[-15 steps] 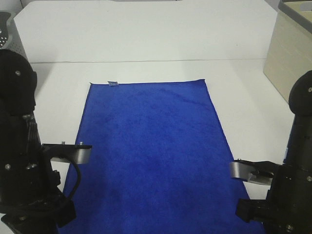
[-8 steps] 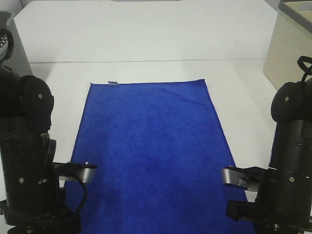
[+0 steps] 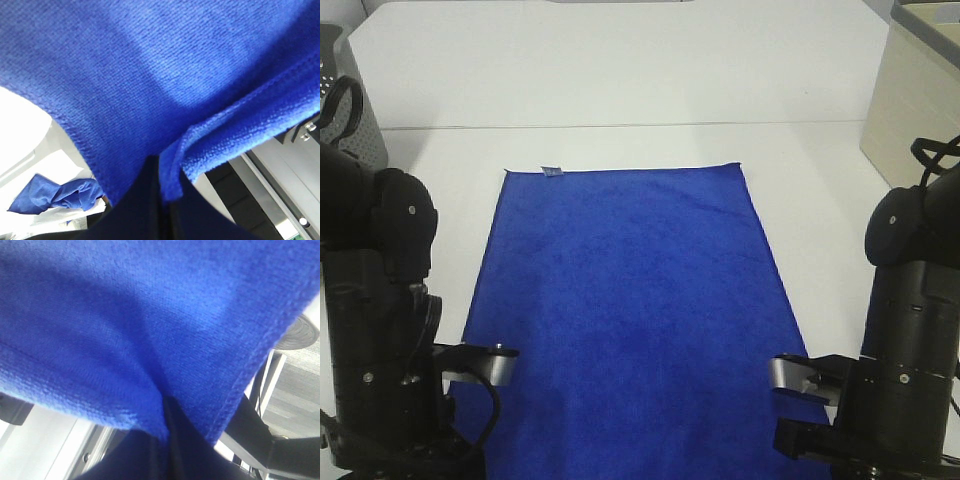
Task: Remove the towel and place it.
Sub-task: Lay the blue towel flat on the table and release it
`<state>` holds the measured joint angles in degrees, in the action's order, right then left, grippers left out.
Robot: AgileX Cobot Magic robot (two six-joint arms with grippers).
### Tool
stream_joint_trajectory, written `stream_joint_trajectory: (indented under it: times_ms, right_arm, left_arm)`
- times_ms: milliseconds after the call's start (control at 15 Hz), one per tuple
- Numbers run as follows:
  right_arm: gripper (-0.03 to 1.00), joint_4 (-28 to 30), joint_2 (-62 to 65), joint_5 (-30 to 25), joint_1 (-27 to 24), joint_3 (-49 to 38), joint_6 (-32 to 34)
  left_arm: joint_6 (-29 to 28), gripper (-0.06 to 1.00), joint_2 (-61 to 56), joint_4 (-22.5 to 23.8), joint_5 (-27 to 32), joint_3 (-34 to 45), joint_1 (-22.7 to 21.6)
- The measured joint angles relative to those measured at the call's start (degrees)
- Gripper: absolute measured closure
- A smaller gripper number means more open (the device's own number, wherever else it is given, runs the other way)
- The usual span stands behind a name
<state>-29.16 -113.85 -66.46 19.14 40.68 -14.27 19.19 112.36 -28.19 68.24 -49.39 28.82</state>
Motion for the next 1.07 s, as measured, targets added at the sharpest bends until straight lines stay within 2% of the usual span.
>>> stream_joint_trajectory:
  times_ms: [267, 400, 467, 600, 667, 800, 933, 1067]
  right_arm:
    - [0.88, -0.2, 0.0, 0.1, 0.0, 0.0, 0.0]
    - [0.83, -0.1, 0.0, 0.1, 0.0, 0.0, 0.0]
    - [0.81, -0.1, 0.0, 0.1, 0.0, 0.0, 0.0]
    - [0.72, 0.0, 0.0, 0.1, 0.0, 0.0, 0.0]
    - [0.65, -0.1, 0.0, 0.0, 0.0, 0.0, 0.0]
    - [0.48, -1.0, 0.0, -0.3, 0.0, 0.0, 0.1]
    - [0.37, -1.1, 0.1, -1.3, 0.0, 0.0, 0.1]
    - [0.34, -1.1, 2.1, -1.4, 0.0, 0.0, 0.2]
  left_arm:
    - [0.0, 0.94, 0.0, 0.8, 0.1, 0.0, 0.0]
    - [0.0, 0.91, 0.0, 0.9, 0.3, 0.1, 0.0]
    - [0.0, 0.87, 0.0, 0.9, 0.3, 0.1, 0.0]
    - [0.0, 0.75, 0.0, -0.6, 0.6, 0.1, 0.0]
    - [0.0, 0.67, 0.0, -1.1, 0.7, 0.1, 0.0]
    - [0.0, 0.44, -0.1, -2.1, 0.8, 0.1, 0.0]
    - [-0.1, 0.36, -1.0, -2.1, 0.8, 0.1, 0.0]
    - [-0.9, 0.34, -2.3, -2.1, 0.8, 0.2, 0.0]
